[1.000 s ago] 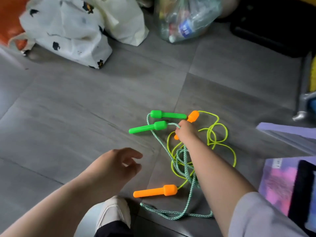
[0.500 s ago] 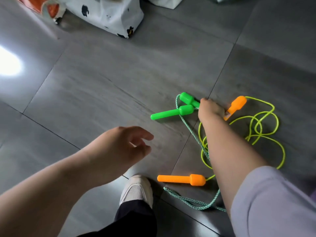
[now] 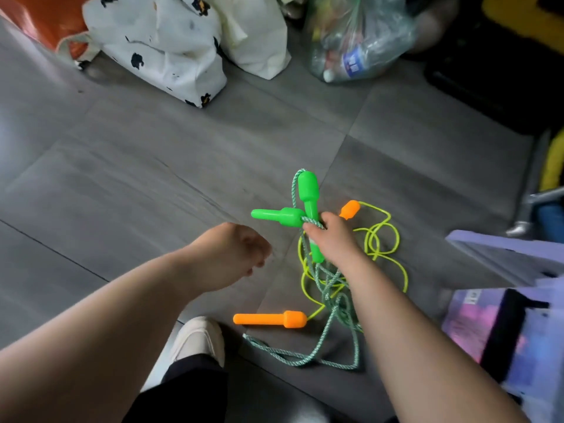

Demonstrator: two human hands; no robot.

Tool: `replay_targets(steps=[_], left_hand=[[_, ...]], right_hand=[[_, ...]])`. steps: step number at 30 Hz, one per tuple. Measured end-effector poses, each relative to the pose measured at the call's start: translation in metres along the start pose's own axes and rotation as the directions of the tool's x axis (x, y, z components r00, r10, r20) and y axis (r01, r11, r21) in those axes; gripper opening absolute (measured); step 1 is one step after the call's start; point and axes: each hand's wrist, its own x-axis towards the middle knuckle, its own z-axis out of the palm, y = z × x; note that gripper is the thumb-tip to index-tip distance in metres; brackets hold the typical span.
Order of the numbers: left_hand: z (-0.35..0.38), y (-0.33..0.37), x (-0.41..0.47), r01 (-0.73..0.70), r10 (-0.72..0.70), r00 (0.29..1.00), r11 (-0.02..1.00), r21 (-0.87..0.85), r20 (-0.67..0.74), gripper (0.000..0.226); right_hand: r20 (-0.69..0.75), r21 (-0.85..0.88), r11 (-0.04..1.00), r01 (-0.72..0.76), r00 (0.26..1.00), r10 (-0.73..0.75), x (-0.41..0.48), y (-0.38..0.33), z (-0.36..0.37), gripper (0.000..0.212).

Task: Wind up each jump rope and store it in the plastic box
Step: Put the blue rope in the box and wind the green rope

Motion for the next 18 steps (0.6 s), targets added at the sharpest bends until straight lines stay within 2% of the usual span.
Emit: replay_targets(steps=[2,4,7,10,13,17,18], left_hand=[[0.005,0.012,-0.005,-0.047,0.046,0.999,0.998,-0.037,-0.014,0.025],[0.008,0.029,-0.012,-0.114,0.11,0.99,0.993,-0.037,-0.093,0.024],[0.015,0.054,-0.029,-0.132,0.129,0.98,0.991,-0.012,-0.149,0.034],[0.025,0.078,-0.052,-0.186,0.188,0.978,0.982,0.037,-0.094,0.041],[0.04,0.103,-0.082,-0.281,0.281,0.96,0.96,0.002,0.008,0.05],[0.07,0.113,-0.113,-0.348,0.341,0.933,0.936,0.048,0.117,0.032],[0.077,0.113,-0.116,-0.341,0.337,0.934,0.94,0.009,0.115,0.029]], right_hand=[[0.01,0.096,0.995,0.003,1.0,-0.004,-0.036,-0.007,-0.014,0.01],[0.01,0.205,0.979,-0.009,1.0,0.007,-0.074,-0.012,-0.031,0.01],[-0.063,0.325,0.946,0.003,0.998,0.019,-0.134,-0.024,-0.056,0.005],[-0.13,0.408,0.911,0.055,0.992,-0.002,-0.183,-0.028,-0.076,0.009],[-0.155,0.449,0.888,0.1,0.987,-0.032,-0.224,-0.029,-0.088,0.021],[-0.147,0.408,0.903,0.136,0.986,-0.082,-0.258,-0.022,-0.085,0.026],[-0.174,0.403,0.902,0.153,0.981,-0.089,-0.264,-0.02,-0.08,0.027]])
